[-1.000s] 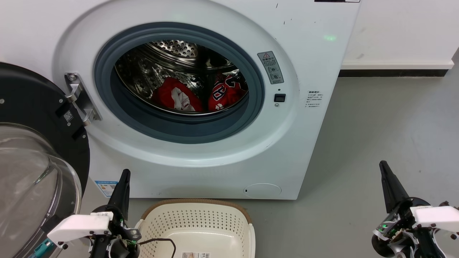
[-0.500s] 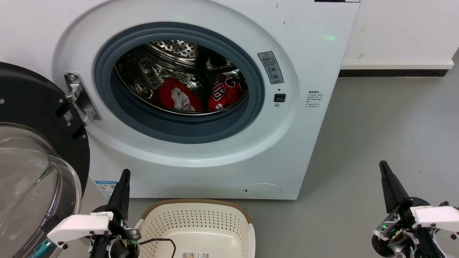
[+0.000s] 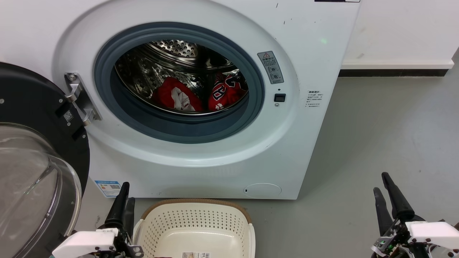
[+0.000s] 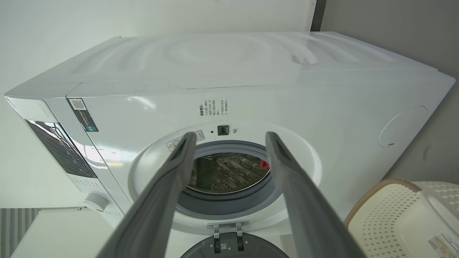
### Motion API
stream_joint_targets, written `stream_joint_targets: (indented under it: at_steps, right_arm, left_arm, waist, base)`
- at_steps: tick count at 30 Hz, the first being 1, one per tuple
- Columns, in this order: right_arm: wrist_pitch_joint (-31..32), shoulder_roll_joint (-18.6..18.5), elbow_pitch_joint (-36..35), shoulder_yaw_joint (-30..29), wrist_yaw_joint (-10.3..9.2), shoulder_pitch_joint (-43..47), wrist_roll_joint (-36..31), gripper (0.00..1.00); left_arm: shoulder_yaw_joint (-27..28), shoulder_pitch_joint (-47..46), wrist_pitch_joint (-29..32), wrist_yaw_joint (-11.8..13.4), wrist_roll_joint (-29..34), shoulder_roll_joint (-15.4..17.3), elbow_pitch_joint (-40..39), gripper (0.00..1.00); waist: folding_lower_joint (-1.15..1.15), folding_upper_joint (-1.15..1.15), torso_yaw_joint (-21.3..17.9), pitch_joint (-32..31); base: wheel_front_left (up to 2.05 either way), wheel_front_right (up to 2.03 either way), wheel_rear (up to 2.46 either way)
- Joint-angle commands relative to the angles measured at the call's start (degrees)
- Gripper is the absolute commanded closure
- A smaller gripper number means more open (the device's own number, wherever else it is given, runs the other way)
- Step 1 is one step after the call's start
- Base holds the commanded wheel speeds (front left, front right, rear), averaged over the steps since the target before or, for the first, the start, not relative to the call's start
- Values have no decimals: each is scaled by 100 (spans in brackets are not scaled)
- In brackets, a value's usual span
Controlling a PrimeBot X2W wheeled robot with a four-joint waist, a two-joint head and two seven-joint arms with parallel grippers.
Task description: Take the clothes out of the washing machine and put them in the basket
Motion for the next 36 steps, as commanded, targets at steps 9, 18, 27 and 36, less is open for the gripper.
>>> stream_joint_targets:
  at_steps: [9, 18, 27, 36]
  right_arm:
    - [-282, -8, -162, -138, 0, -26, -584, 0]
    - [-505, -9, -261, -320, 0, -86, -1728, 0]
    - [-710, -9, -815, -289, 0, -63, -3309, 0]
    - [-894, -10, -1404, -53, 0, 13, -4815, 0]
  left_arm:
    - [178, -20, -285, -5, 567, 10, -240, 0]
    - [354, 17, -508, -4, 1345, 12, -434, 0]
    - [249, 81, -709, 321, 2546, 14, -1049, 0]
    - [-86, 185, -894, 718, 3602, 15, -1620, 0]
  waist:
    - [0, 0, -9, 5]
    - [0, 0, -24, 11]
    - [0, 0, -35, 33]
    - [0, 0, -39, 55]
  base:
    - [0, 0, 0]
    - [0, 0, 0]
    - [0, 0, 0]
    - [0, 0, 0]
